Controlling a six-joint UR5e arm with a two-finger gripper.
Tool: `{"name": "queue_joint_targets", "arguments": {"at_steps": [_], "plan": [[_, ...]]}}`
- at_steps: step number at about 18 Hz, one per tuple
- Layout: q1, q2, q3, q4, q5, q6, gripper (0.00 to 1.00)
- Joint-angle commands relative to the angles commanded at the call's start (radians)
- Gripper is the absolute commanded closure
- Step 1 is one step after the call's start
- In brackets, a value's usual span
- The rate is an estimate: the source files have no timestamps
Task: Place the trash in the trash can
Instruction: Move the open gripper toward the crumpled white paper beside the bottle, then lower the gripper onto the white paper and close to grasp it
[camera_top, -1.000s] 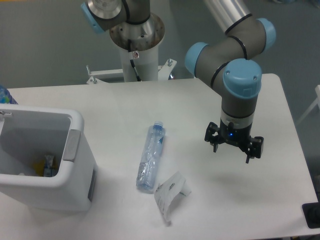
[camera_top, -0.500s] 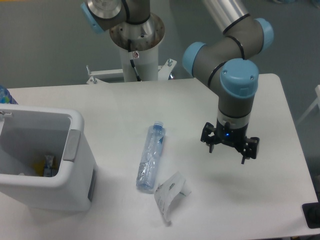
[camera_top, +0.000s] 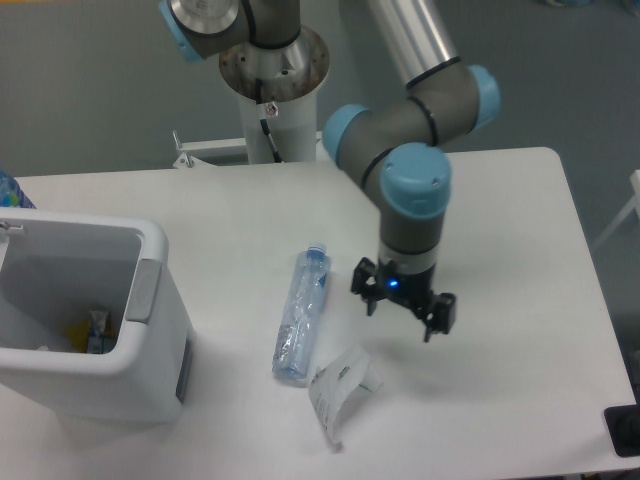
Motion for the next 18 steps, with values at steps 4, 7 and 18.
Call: {"name": "queue_joint_targets", "arguments": {"at_steps": [4,7,18], "plan": [[-0.015,-0.055,0.017,0.003,0.0,0.0,0.0],[-0.032,-0.09,0.058,0.006,0.0,-0.049,0.24],[-0.032,-0.083,0.069,0.006,0.0,-0.087,1.0]]}}
